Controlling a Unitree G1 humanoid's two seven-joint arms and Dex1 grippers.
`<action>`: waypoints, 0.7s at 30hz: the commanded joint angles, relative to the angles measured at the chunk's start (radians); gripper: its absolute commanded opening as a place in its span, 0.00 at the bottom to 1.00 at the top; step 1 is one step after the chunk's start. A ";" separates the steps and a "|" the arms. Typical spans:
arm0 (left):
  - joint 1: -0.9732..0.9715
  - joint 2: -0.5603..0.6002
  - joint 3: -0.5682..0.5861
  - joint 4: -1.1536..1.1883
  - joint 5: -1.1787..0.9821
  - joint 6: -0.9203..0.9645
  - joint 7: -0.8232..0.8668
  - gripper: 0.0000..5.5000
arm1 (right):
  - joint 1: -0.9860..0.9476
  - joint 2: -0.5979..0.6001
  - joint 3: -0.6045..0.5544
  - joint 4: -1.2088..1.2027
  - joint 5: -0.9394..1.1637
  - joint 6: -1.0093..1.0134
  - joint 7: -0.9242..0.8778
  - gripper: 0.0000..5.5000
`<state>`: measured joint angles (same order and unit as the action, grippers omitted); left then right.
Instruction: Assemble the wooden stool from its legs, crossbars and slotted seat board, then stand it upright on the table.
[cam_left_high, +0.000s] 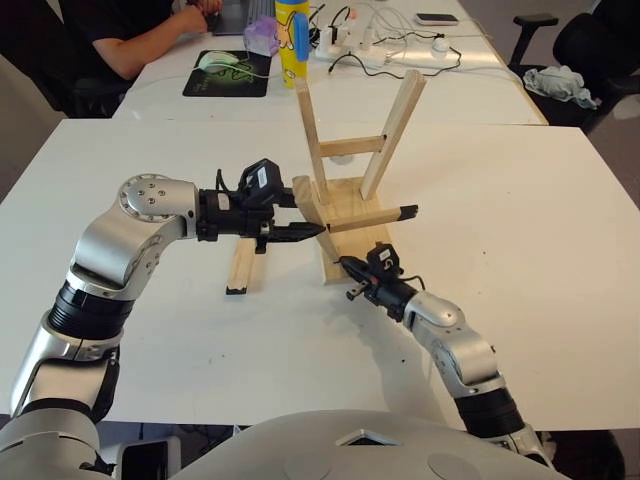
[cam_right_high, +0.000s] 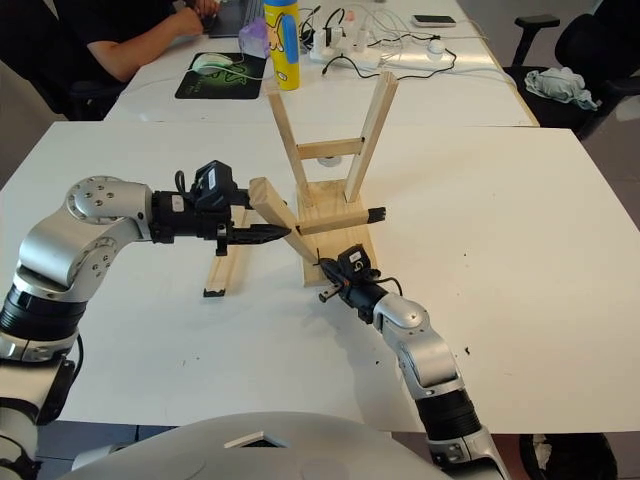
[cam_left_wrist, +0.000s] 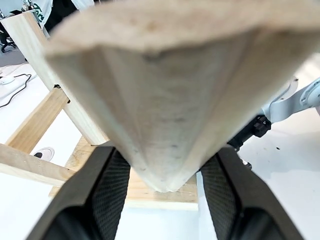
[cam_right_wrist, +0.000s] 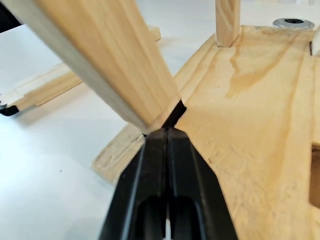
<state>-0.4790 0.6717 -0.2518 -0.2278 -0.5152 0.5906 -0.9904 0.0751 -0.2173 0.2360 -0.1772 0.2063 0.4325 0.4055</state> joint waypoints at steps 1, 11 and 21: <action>0.060 -0.035 -0.067 0.093 -0.016 0.189 0.015 0.37 | 0.007 0.002 -0.020 0.055 -0.014 0.036 -0.026 0.00; 0.101 0.029 -0.189 0.108 0.116 0.073 -0.030 0.37 | -0.003 0.006 -0.033 0.072 -0.044 0.017 -0.054 0.00; 0.076 0.011 -0.195 0.105 0.113 0.054 0.009 0.37 | 0.000 0.018 -0.084 0.079 -0.057 -0.048 -0.096 0.00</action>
<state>-0.5080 0.6782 -0.3264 -0.2051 -0.4794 0.4986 -0.9857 0.0603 -0.1997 0.1726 -0.1240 0.1647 0.3704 0.3353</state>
